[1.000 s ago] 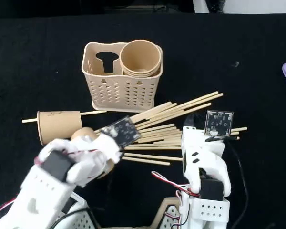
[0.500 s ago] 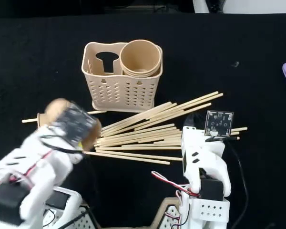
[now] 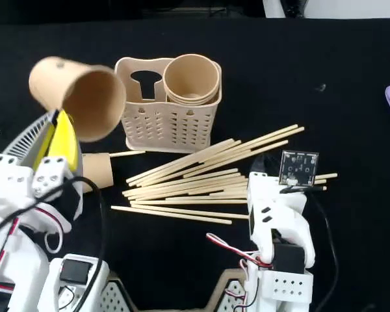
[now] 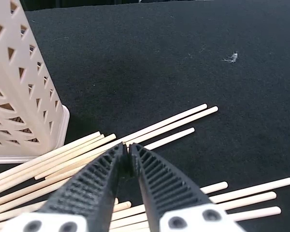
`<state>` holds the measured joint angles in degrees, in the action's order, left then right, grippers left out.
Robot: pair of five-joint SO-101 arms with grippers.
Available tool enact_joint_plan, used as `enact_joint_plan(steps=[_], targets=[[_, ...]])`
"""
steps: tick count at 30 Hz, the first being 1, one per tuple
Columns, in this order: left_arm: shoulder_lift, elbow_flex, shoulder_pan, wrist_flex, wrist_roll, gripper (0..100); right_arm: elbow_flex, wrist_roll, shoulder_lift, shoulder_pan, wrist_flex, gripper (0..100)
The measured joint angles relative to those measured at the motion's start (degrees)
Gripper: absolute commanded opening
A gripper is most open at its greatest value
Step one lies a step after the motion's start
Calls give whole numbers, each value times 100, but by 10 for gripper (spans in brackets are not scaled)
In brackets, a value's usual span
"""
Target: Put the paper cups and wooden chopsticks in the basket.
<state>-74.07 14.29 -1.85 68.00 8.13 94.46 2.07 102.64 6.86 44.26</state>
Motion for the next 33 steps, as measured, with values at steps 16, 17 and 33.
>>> enact_joint_plan(steps=[16,17,33], targets=[[3174,-1943,-1002,-862,1723,29,0,0,0,0,0,15],[3367,-2110,-1116,-800,1723,29,0,0,0,0,0,15],[5204,-3209,-1873,-642,1732,30,0,0,0,0,0,15]])
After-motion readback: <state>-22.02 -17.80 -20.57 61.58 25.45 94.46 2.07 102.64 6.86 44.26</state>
